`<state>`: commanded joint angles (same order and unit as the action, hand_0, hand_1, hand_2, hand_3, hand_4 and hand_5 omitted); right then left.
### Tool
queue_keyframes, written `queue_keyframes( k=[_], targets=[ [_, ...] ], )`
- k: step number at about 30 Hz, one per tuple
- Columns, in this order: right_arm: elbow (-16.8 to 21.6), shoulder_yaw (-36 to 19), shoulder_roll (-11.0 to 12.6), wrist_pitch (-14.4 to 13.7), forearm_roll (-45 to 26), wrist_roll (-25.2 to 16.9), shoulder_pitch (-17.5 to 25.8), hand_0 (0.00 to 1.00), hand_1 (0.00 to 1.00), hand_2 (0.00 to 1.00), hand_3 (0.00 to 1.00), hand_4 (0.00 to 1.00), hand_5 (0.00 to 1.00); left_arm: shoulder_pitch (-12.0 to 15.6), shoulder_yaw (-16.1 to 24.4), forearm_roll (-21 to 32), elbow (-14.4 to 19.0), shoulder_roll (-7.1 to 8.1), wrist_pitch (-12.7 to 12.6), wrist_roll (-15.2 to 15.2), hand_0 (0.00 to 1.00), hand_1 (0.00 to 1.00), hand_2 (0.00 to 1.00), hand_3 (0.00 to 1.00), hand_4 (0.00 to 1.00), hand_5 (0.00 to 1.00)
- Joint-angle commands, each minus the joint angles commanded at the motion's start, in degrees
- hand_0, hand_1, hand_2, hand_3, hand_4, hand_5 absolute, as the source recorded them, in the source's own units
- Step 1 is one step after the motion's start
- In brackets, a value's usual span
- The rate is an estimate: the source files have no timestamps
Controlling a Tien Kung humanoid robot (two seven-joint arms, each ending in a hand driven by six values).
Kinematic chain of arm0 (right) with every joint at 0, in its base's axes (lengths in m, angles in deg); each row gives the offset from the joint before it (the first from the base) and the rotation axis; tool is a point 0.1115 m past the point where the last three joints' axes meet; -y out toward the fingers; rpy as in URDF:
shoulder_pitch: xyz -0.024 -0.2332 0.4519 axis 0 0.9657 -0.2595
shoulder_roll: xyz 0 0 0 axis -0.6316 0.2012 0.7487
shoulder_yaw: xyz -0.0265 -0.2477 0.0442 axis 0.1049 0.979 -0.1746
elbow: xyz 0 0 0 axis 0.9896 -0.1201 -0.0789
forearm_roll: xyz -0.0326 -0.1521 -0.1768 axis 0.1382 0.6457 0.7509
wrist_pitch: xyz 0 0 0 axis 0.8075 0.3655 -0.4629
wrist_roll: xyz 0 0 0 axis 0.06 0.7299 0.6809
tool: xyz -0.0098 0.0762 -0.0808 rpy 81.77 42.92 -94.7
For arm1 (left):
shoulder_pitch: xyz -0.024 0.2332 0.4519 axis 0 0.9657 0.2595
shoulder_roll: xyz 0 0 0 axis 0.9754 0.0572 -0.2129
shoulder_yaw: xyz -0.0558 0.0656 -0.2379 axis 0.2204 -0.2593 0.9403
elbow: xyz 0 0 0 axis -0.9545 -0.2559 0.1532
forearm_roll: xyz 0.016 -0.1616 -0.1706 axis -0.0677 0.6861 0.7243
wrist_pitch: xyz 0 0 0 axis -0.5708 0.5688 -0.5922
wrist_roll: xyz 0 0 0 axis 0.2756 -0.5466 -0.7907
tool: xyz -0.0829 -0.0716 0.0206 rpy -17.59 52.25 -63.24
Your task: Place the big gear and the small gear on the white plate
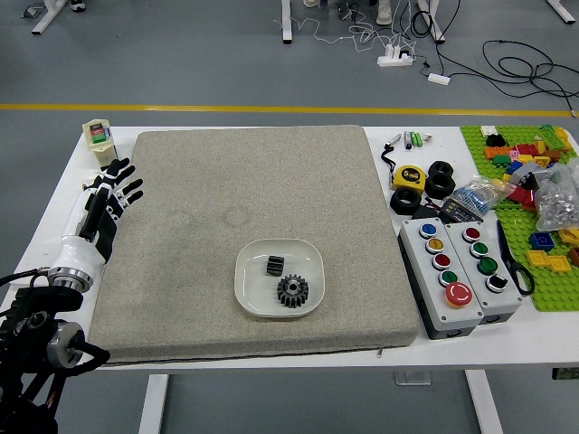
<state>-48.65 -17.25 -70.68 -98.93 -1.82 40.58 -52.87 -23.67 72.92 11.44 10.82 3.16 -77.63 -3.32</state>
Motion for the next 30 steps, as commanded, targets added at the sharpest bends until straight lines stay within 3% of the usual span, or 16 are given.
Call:
queue_keyframes(
  k=[30],
  targets=[
    [0.00,-0.17,0.12,0.15,-0.05,-0.07,-0.39,0.613,0.606,0.694,0.568,0.767,0.735,-0.45,0.67,-0.10,-0.30,-0.14,-0.27,0.13,0.835,0.844,0.918,0.870,0.839,0.803]
  ],
)
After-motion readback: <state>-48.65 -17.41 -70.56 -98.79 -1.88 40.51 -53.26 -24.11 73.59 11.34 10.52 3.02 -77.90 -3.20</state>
